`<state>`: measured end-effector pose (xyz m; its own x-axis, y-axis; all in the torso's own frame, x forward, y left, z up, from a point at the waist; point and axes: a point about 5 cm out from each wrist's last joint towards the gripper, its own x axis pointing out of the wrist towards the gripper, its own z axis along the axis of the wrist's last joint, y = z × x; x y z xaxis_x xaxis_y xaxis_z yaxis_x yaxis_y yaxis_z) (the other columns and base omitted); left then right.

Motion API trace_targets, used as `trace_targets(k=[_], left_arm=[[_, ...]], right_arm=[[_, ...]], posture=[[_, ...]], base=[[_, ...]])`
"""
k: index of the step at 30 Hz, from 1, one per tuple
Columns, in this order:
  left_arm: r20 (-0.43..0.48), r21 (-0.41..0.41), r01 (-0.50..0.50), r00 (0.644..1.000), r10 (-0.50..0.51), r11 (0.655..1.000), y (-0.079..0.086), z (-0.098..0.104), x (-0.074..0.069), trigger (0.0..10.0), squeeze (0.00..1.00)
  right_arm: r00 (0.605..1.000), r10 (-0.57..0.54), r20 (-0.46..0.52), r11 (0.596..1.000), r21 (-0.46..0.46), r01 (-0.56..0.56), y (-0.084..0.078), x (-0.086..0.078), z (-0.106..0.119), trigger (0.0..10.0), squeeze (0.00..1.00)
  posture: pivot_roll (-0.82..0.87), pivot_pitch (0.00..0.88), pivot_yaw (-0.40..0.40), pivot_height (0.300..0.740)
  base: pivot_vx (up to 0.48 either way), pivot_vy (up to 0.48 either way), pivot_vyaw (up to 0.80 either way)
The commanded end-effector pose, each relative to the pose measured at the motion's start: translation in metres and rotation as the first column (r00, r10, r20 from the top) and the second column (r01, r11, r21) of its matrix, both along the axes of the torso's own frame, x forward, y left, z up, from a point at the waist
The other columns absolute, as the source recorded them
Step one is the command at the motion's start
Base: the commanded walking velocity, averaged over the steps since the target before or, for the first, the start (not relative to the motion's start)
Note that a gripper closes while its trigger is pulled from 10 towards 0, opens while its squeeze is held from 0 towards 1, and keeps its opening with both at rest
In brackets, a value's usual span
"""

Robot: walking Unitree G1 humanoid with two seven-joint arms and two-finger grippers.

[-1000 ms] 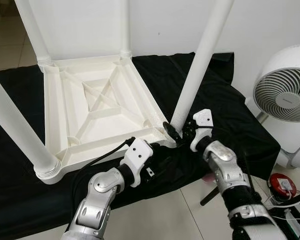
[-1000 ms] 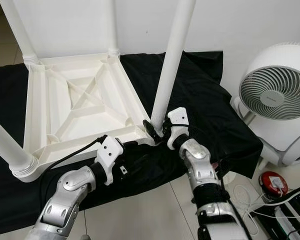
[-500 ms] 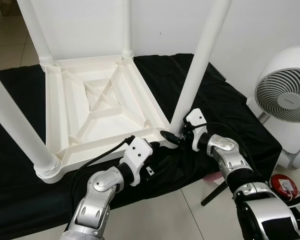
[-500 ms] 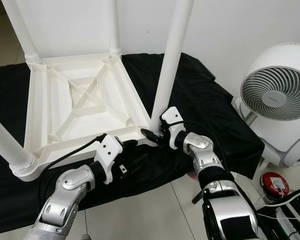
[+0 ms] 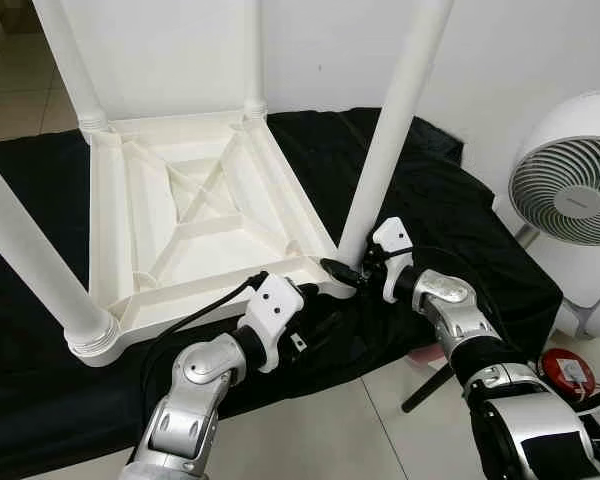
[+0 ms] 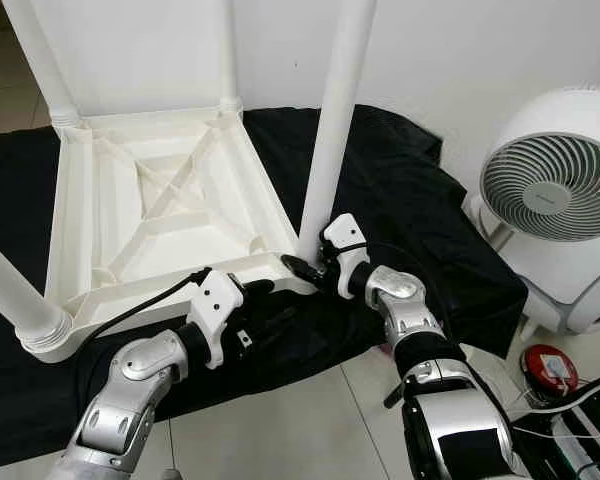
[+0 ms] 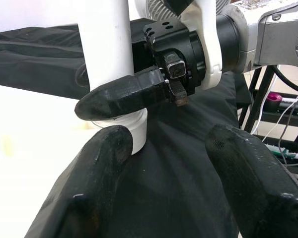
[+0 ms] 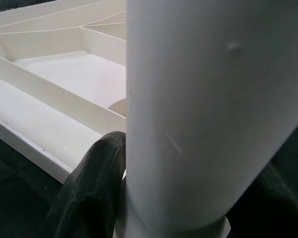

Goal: Building children table

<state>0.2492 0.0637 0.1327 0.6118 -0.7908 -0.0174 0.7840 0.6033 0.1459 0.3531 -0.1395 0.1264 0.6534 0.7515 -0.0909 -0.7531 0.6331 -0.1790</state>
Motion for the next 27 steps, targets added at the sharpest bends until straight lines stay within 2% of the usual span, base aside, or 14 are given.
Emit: trace_targets(k=[1, 2, 4, 8, 10, 13, 15, 17, 18, 19, 20, 22, 23, 27], left_arm=[[0.007, -0.007, -0.111, 0.994, 0.111, 0.994, 0.004, 0.001, 0.005, 10.0, 0.00], [0.007, -0.008, -0.108, 0.994, 0.108, 0.994, 0.004, 0.001, 0.005, 10.0, 0.00], [0.008, -0.008, -0.106, 0.994, 0.106, 0.994, 0.003, 0.002, 0.005, 10.0, 0.00], [0.007, -0.012, -0.106, 0.994, 0.106, 0.994, 0.002, 0.002, 0.005, 10.0, 0.00], [0.006, -0.017, -0.107, 0.994, 0.107, 0.994, 0.001, 0.002, 0.004, 10.0, 0.00], [0.006, -0.019, -0.107, 0.994, 0.107, 0.994, 0.000, 0.002, 0.004, 10.0, 0.00], [0.005, -0.021, -0.103, 0.995, 0.104, 0.994, -0.001, 0.002, 0.004, 10.0, 0.00], [0.005, -0.021, -0.103, 0.995, 0.104, 0.994, -0.001, 0.002, 0.004, 10.0, 0.00], [0.004, -0.019, -0.101, 0.995, 0.101, 0.995, -0.001, 0.001, 0.004, 10.0, 0.00], [0.003, -0.019, -0.098, 0.995, 0.098, 0.995, -0.001, 0.001, 0.003, 10.0, 0.00], [0.003, -0.019, -0.098, 0.995, 0.098, 0.995, -0.001, 0.001, 0.003, 10.0, 0.00], [0.002, -0.020, -0.095, 0.995, 0.095, 0.995, -0.001, 0.001, 0.003, 10.0, 0.00], [0.003, -0.021, -0.093, 0.996, 0.093, 0.995, -0.002, 0.001, 0.003, 10.0, 0.00], [0.002, -0.022, -0.093, 0.996, 0.093, 0.995, -0.002, 0.001, 0.004, 10.0, 0.00]], right_arm=[[0.998, -0.029, -0.055, 1.000, 0.010, 0.030, -0.003, -0.003, -0.011, 10.0, 0.00], [0.995, -0.087, -0.050, 0.995, 0.049, 0.090, -0.004, -0.003, -0.010, 10.0, 0.00], [0.990, -0.134, -0.051, 0.986, 0.091, 0.138, -0.005, -0.002, -0.008, 10.0, 0.00], [0.973, -0.227, -0.043, 0.963, 0.138, 0.231, -0.001, -0.003, -0.007, 10.0, 0.00], [0.944, -0.329, -0.035, 0.929, 0.167, 0.330, 0.006, -0.005, -0.007, 10.0, 0.00], [0.922, -0.383, -0.053, 0.903, 0.186, 0.386, 0.009, -0.006, -0.008, 10.0, 0.00], [0.868, -0.487, -0.095, 0.840, 0.222, 0.496, 0.017, -0.010, -0.011, 10.0, 0.00], [0.868, -0.487, -0.095, 0.840, 0.222, 0.496, 0.017, -0.010, -0.011, 10.0, 0.00], [0.839, -0.534, -0.108, 0.812, 0.213, 0.544, 0.020, -0.013, -0.013, 10.0, 0.00], [0.786, -0.608, -0.111, 0.765, 0.183, 0.617, 0.023, -0.017, -0.017, 10.0, 0.00], [0.786, -0.608, -0.111, 0.765, 0.183, 0.617, 0.023, -0.017, -0.017, 10.0, 0.00], [0.684, -0.722, -0.101, 0.666, 0.167, 0.727, 0.022, -0.023, -0.019, 10.0, 0.00], [0.662, -0.741, -0.113, 0.642, 0.169, 0.748, 0.026, -0.025, -0.019, 10.0, 0.00], [0.690, -0.713, -0.125, 0.664, 0.199, 0.721, 0.036, -0.028, -0.014, 10.0, 0.00]], posture=[[0.02, 0.000, -0.046, 0.740], [0.02, 0.000, -0.050, 0.740], [0.02, 0.000, -0.052, 0.740], [0.01, 0.000, -0.060, 0.740], [0.01, 0.000, -0.063, 0.740], [0.01, 0.000, -0.065, 0.740], [0.01, 0.000, -0.065, 0.740], [0.01, 0.000, -0.065, 0.740], [0.01, 0.000, -0.066, 0.740], [0.01, 0.000, -0.066, 0.740], [0.01, 0.000, -0.066, 0.740], [0.01, 0.000, -0.066, 0.740], [0.01, 0.000, -0.068, 0.740], [0.01, 0.000, -0.068, 0.740]], base=[[0.000, 0.000, 0.00], [0.000, 0.000, 0.00], [0.000, 0.000, 0.00], [0.000, 0.000, 0.00], [0.000, 0.000, 0.00], [0.000, 0.000, 0.00], [0.000, 0.000, 0.00], [0.000, 0.000, 0.00], [0.000, 0.000, 0.00], [0.000, 0.000, 0.00], [0.000, 0.000, 0.00], [0.000, 0.000, 0.00], [0.000, 0.000, 0.00], [0.000, 0.000, 0.00]])
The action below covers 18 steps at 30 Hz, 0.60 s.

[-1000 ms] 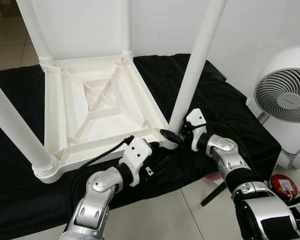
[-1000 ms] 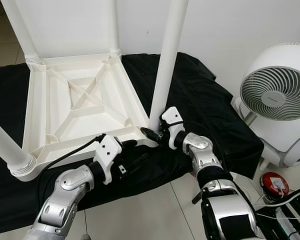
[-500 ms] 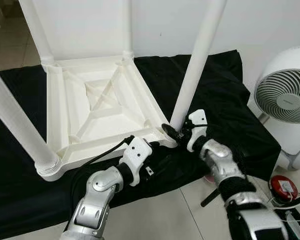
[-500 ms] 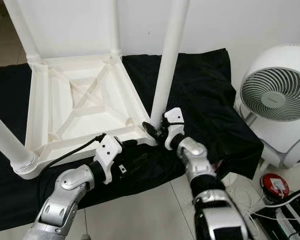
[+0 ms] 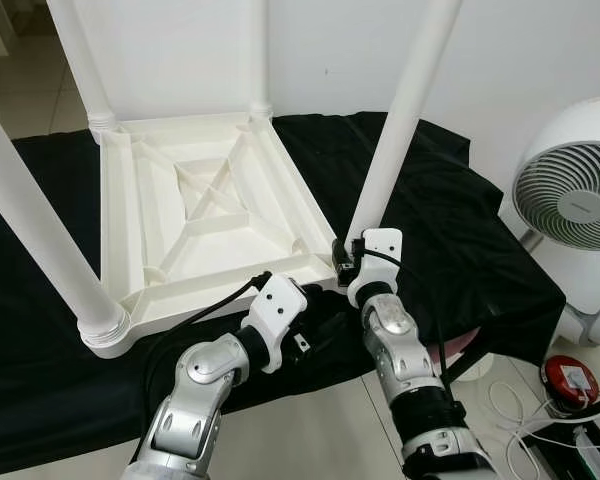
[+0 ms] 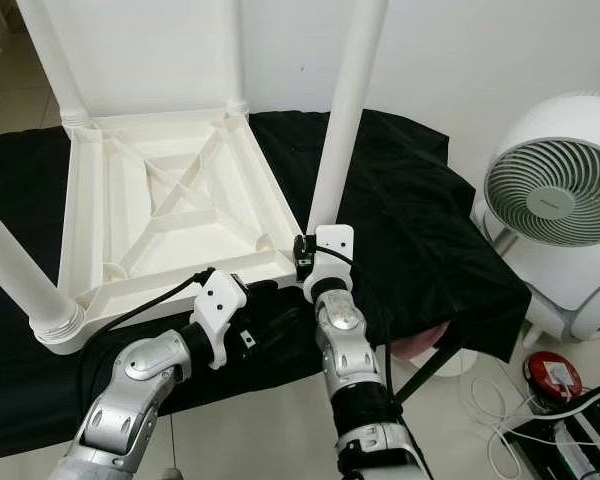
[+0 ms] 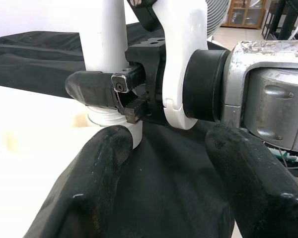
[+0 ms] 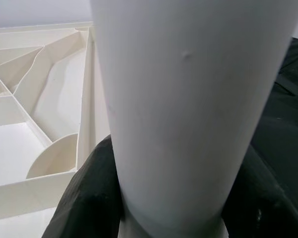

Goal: Building children table

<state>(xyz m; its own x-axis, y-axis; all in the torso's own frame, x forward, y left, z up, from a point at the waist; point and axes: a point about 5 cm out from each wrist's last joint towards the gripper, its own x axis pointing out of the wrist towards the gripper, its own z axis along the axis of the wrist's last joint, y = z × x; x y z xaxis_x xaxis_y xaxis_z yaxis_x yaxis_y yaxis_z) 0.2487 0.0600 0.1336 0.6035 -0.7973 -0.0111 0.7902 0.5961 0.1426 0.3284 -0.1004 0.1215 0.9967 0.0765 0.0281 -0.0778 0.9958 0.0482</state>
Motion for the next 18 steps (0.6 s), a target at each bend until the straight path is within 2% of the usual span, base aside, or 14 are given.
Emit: trace_targets(k=[1, 7, 8, 10, 13, 17, 18], left_arm=[[0.001, -0.015, -0.103, 0.995, 0.103, 0.995, 0.002, 0.000, 0.004, 10.0, 0.00], [0.001, -0.014, -0.099, 0.995, 0.099, 0.995, 0.001, -0.001, 0.004, 10.0, 0.00], [0.002, -0.013, -0.101, 0.995, 0.101, 0.995, 0.001, 0.000, 0.004, 10.0, 0.00], [0.003, -0.013, -0.104, 0.995, 0.104, 0.995, 0.001, 0.000, 0.005, 10.0, 0.00], [0.003, -0.014, -0.104, 0.995, 0.105, 0.994, 0.002, 0.000, 0.004, 10.0, 0.00], [0.003, -0.014, -0.104, 0.995, 0.105, 0.994, 0.002, 0.000, 0.004, 10.0, 0.00], [0.003, -0.012, -0.105, 0.995, 0.105, 0.994, 0.003, 0.001, 0.004, 10.0, 0.00]], right_arm=[[0.999, -0.023, -0.048, 1.000, -0.006, 0.023, -0.003, -0.003, -0.009, 10.0, 0.00], [1.000, -0.006, -0.020, 0.999, 0.033, 0.006, -0.005, -0.005, -0.002, 10.0, 0.01], [1.000, 0.028, -0.002, 0.999, 0.046, -0.028, -0.004, -0.006, 0.000, 10.0, 1.00], [0.997, 0.082, 0.010, 0.996, 0.044, -0.082, -0.003, -0.007, 0.003, 10.0, 1.00], [0.988, 0.155, 0.025, 0.988, 0.014, -0.155, -0.012, -0.004, 0.005, 10.0, 1.00], [0.984, 0.177, 0.027, 0.984, 0.000, -0.177, -0.015, -0.004, 0.005, 10.0, 1.00], [0.967, 0.252, 0.040, 0.968, -0.026, -0.251, -0.021, -0.001, 0.007, 10.0, 0.00]], posture=[[0.01, 0.000, -0.068, 0.740], [0.01, 0.000, -0.071, 0.740], [0.01, 0.000, -0.072, 0.740], [0.01, 0.000, -0.073, 0.740], [0.01, 0.000, -0.070, 0.740], [0.01, 0.000, -0.070, 0.740], [0.01, 0.000, -0.067, 0.740]], base=[[0.000, 0.000, 0.00], [0.000, 0.000, 0.00], [0.000, 0.000, 0.00], [0.000, 0.000, 0.00], [0.000, 0.000, 0.00], [0.000, 0.000, 0.00], [0.000, 0.000, 0.00]])
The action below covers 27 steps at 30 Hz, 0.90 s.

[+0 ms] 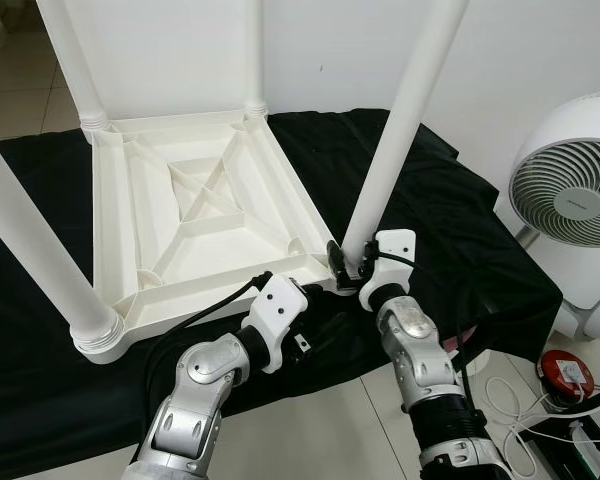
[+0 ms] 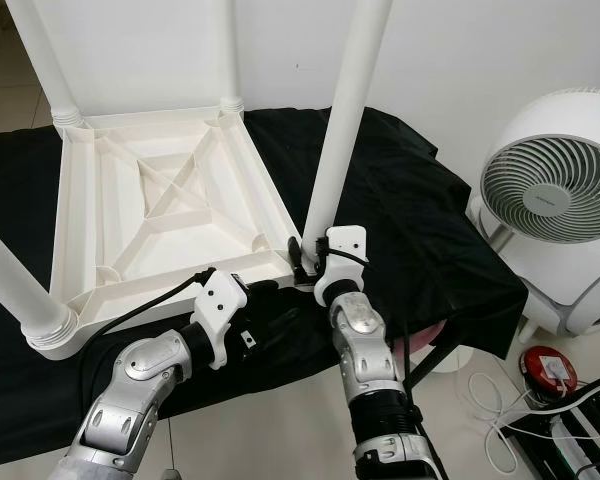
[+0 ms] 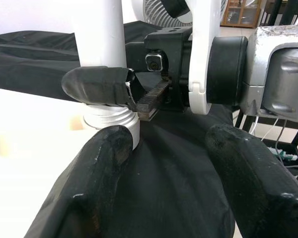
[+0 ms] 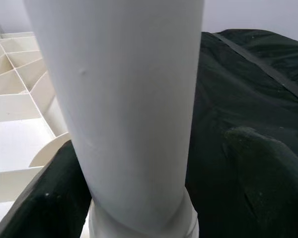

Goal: Building children table

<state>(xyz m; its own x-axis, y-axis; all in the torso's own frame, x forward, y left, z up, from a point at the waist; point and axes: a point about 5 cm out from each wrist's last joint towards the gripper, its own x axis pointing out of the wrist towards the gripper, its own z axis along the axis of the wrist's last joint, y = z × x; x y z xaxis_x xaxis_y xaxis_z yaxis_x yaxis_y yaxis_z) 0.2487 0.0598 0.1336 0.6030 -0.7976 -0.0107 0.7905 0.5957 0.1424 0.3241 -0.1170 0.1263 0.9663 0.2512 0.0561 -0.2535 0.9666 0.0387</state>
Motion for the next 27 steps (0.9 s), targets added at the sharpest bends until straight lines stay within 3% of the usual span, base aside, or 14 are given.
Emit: trace_targets(k=[1, 2, 3, 5, 7, 13, 21, 22, 26, 27], left_arm=[[0.003, -0.012, -0.105, 0.994, 0.105, 0.994, 0.003, 0.001, 0.004, 10.0, 0.00], [0.004, -0.010, -0.107, 0.994, 0.107, 0.994, 0.004, 0.001, 0.005, 10.0, 0.00], [0.004, -0.010, -0.107, 0.994, 0.107, 0.994, 0.004, 0.001, 0.005, 10.0, 0.00], [0.006, -0.007, -0.109, 0.994, 0.109, 0.994, 0.006, 0.002, 0.006, 10.0, 0.00], [0.006, -0.007, -0.109, 0.994, 0.109, 0.994, 0.006, 0.002, 0.006, 10.0, 0.00], [0.009, -0.006, -0.102, 0.995, 0.102, 0.995, 0.005, 0.004, 0.007, 10.0, 0.00], [0.009, -0.005, -0.097, 0.995, 0.097, 0.995, 0.004, 0.004, 0.005, 10.0, 0.00], [0.008, -0.005, -0.097, 0.995, 0.097, 0.995, 0.004, 0.004, 0.005, 10.0, 0.00], [0.007, -0.005, -0.098, 0.995, 0.098, 0.995, 0.003, 0.004, 0.005, 10.0, 0.00], [0.008, -0.005, -0.100, 0.995, 0.100, 0.995, 0.003, 0.003, 0.006, 10.0, 0.00]], right_arm=[[0.997, 0.077, 0.015, 0.997, -0.017, -0.077, -0.005, 0.003, 0.002, 10.0, 0.00], [0.985, 0.173, 0.028, 0.984, -0.054, -0.171, -0.009, 0.005, 0.003, 10.0, 0.00], [0.985, 0.173, 0.028, 0.984, -0.054, -0.171, -0.009, 0.005, 0.003, 10.0, 0.00], [0.944, 0.328, 0.032, 0.937, -0.134, -0.321, -0.014, 0.006, 0.003, 10.0, 0.00], [0.944, 0.328, 0.032, 0.937, -0.134, -0.321, -0.014, 0.006, 0.003, 10.0, 0.00], [0.867, 0.498, -0.016, 0.849, -0.196, -0.491, -0.010, 0.019, 0.007, 10.0, 0.00], [0.824, 0.562, -0.080, 0.787, -0.255, -0.562, -0.004, 0.034, 0.010, 10.0, 0.00], [0.819, 0.566, -0.091, 0.780, -0.261, -0.568, -0.003, 0.035, 0.010, 4.2, 0.00], [0.817, 0.568, -0.098, 0.776, -0.266, -0.572, -0.003, 0.036, 0.010, 4.2, 0.00], [0.808, 0.577, -0.123, 0.766, -0.264, -0.587, -0.002, 0.038, 0.007, 0.0, 0.00]], posture=[[0.01, 0.000, -0.067, 0.740], [0.01, 0.000, -0.061, 0.740], [0.01, 0.000, -0.061, 0.740], [0.01, 0.000, -0.056, 0.740], [0.01, 0.000, -0.056, 0.740], [0.02, 0.000, -0.041, 0.740], [0.04, 0.000, -0.044, 0.740], [0.05, 0.000, -0.048, 0.740], [0.05, 0.000, -0.048, 0.740], [0.06, 0.000, -0.055, 0.740]], base=[[0.000, 0.000, 0.00], [0.000, 0.000, 0.00], [0.000, 0.000, 0.00], [0.000, 0.000, 0.00], [0.000, 0.000, 0.00], [0.000, 0.000, 0.00], [0.000, 0.000, 0.00], [0.000, 0.000, 0.00], [0.000, 0.000, 0.00], [0.000, 0.000, 0.00]])
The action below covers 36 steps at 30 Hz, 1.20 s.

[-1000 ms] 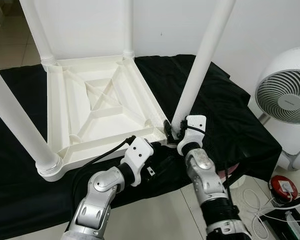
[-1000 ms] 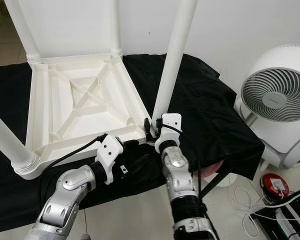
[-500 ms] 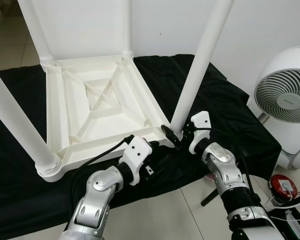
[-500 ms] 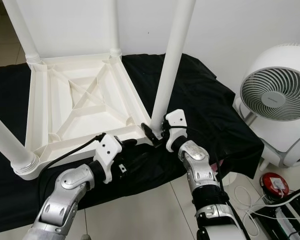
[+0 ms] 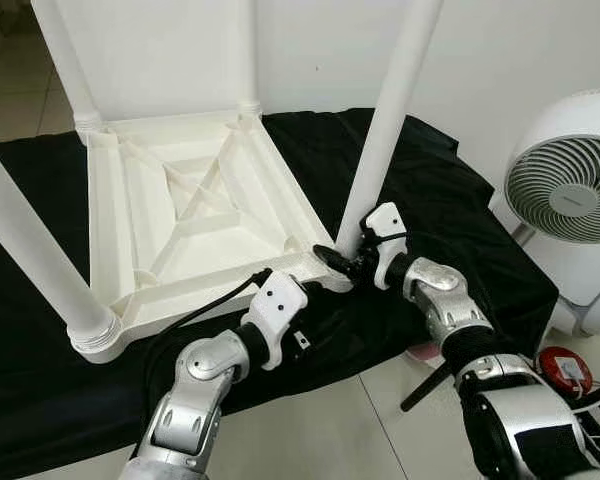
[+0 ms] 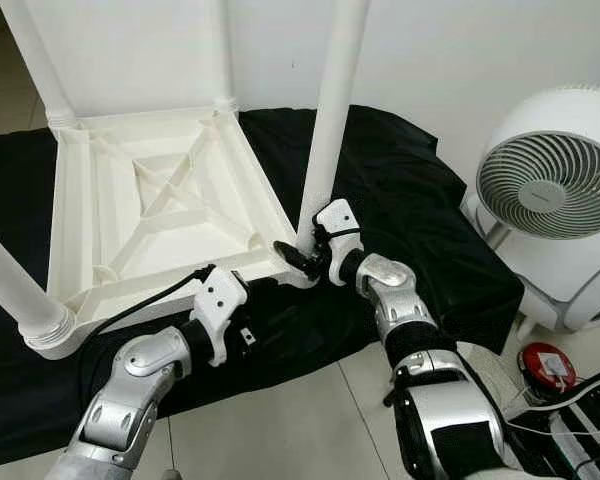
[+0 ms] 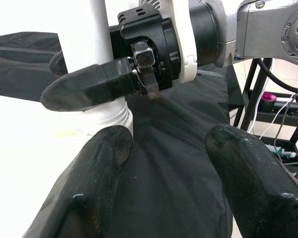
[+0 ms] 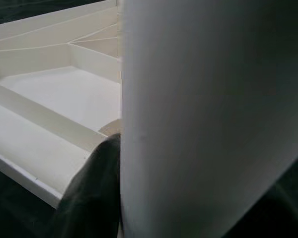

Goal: Building children table

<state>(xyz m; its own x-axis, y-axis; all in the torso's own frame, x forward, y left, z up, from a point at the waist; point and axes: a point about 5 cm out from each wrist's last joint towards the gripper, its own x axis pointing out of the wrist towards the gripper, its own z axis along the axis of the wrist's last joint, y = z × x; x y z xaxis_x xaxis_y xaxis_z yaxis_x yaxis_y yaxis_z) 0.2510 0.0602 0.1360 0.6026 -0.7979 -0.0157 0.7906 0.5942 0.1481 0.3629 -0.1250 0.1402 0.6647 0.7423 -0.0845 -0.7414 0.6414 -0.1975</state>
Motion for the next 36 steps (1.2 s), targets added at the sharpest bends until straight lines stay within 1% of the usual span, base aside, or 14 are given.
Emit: trace_targets(k=[1, 10, 11, 12, 17, 20, 21, 23, 24, 25, 26, 28, 29, 36], left_arm=[[0.006, -0.012, -0.101, 0.995, 0.101, 0.995, 0.003, 0.001, 0.003, 10.0, 0.00], [0.009, -0.013, -0.108, 0.994, 0.108, 0.994, 0.003, 0.001, 0.004, 10.0, 0.00], [0.008, -0.013, -0.107, 0.994, 0.107, 0.994, 0.003, 0.001, 0.004, 10.0, 0.00], [0.008, -0.014, -0.105, 0.994, 0.105, 0.994, 0.003, 0.001, 0.003, 10.0, 0.00], [0.006, -0.015, -0.105, 0.994, 0.105, 0.994, 0.002, 0.001, 0.002, 10.0, 0.00], [0.004, -0.018, -0.105, 0.994, 0.105, 0.994, 0.002, 0.001, 0.001, 10.0, 0.00], [0.004, -0.018, -0.105, 0.994, 0.105, 0.994, 0.002, 0.001, 0.001, 10.0, 0.00], [0.001, -0.020, -0.101, 0.995, 0.101, 0.995, 0.000, 0.001, 0.001, 10.0, 0.00], [0.001, -0.020, -0.101, 0.995, 0.101, 0.995, 0.000, 0.001, 0.001, 10.0, 0.00], [-0.002, -0.022, -0.097, 0.995, 0.097, 0.995, -0.001, 0.001, 0.000, 10.0, 0.00], [-0.002, -0.022, -0.097, 0.995, 0.097, 0.995, -0.001, 0.001, 0.000, 10.0, 0.00], [-0.005, -0.022, -0.091, 0.996, 0.091, 0.996, -0.002, 0.000, 0.000, 10.0, 0.00], [-0.005, -0.022, -0.091, 0.996, 0.091, 0.996, -0.002, 0.000, 0.000, 10.0, 0.00], [-0.010, -0.020, -0.088, 0.996, 0.088, 0.996, -0.002, -0.001, -0.001, 10.0, 0.00]], right_arm=[[0.998, 0.040, -0.039, 0.999, -0.029, -0.041, 0.006, -0.001, -0.007, 0.0, 0.00], [0.995, 0.053, -0.084, 0.998, -0.024, -0.055, 0.002, -0.006, -0.020, 0.0, 0.00], [0.995, 0.045, -0.086, 0.999, -0.018, -0.047, 0.000, -0.007, -0.021, 4.3, 0.00], [0.996, -0.008, -0.089, 1.000, 0.000, 0.008, -0.002, -0.006, -0.023, 10.0, 0.00], [0.978, -0.186, -0.094, 0.982, 0.026, 0.189, -0.008, 0.000, -0.025, 10.0, 0.00], [0.928, -0.355, -0.110, 0.930, 0.065, 0.363, -0.010, 0.002, -0.030, 10.0, 0.00], [0.928, -0.355, -0.110, 0.930, 0.065, 0.363, -0.010, 0.002, -0.030, 10.0, 0.00], [0.862, -0.486, -0.145, 0.856, 0.121, 0.503, -0.007, 0.000, -0.034, 10.0, 0.00], [0.862, -0.486, -0.145, 0.856, 0.121, 0.503, -0.007, 0.000, -0.034, 10.0, 0.00], [0.793, -0.594, -0.137, 0.779, 0.146, 0.609, -0.004, -0.003, -0.035, 10.0, 0.00], [0.793, -0.594, -0.137, 0.779, 0.146, 0.609, -0.004, -0.003, -0.035, 10.0, 0.00], [0.741, -0.656, -0.142, 0.724, 0.158, 0.671, 0.001, -0.007, -0.035, 10.0, 0.00], [0.741, -0.656, -0.142, 0.724, 0.158, 0.671, 0.001, -0.007, -0.035, 10.0, 0.00], [0.630, -0.763, -0.141, 0.605, 0.186, 0.774, 0.022, -0.020, -0.032, 10.0, 0.00]], posture=[[0.06, 0.000, -0.055, 0.740], [0.05, 0.000, -0.055, 0.740], [0.04, 0.000, -0.056, 0.740], [0.04, 0.000, -0.057, 0.740], [0.04, 0.000, -0.061, 0.740], [0.03, 0.000, -0.061, 0.740], [0.03, 0.000, -0.061, 0.740], [0.02, 0.000, -0.058, 0.740], [0.02, 0.000, -0.058, 0.740], [0.02, 0.000, -0.055, 0.740], [0.02, 0.000, -0.055, 0.740], [0.02, 0.000, -0.055, 0.740], [0.02, 0.000, -0.055, 0.740], [0.02, 0.000, -0.056, 0.740]], base=[[0.000, 0.000, 0.00], [0.000, 0.000, 0.00], [0.000, 0.000, 0.00], [0.000, 0.000, 0.00], [0.000, 0.000, 0.00], [0.000, 0.000, 0.00], [0.000, 0.000, 0.00], [0.000, 0.000, 0.00], [0.000, 0.000, 0.00], [0.000, 0.000, 0.00], [0.000, 0.000, 0.00], [0.000, 0.000, 0.00], [0.000, 0.000, 0.00], [0.000, 0.000, 0.00]])
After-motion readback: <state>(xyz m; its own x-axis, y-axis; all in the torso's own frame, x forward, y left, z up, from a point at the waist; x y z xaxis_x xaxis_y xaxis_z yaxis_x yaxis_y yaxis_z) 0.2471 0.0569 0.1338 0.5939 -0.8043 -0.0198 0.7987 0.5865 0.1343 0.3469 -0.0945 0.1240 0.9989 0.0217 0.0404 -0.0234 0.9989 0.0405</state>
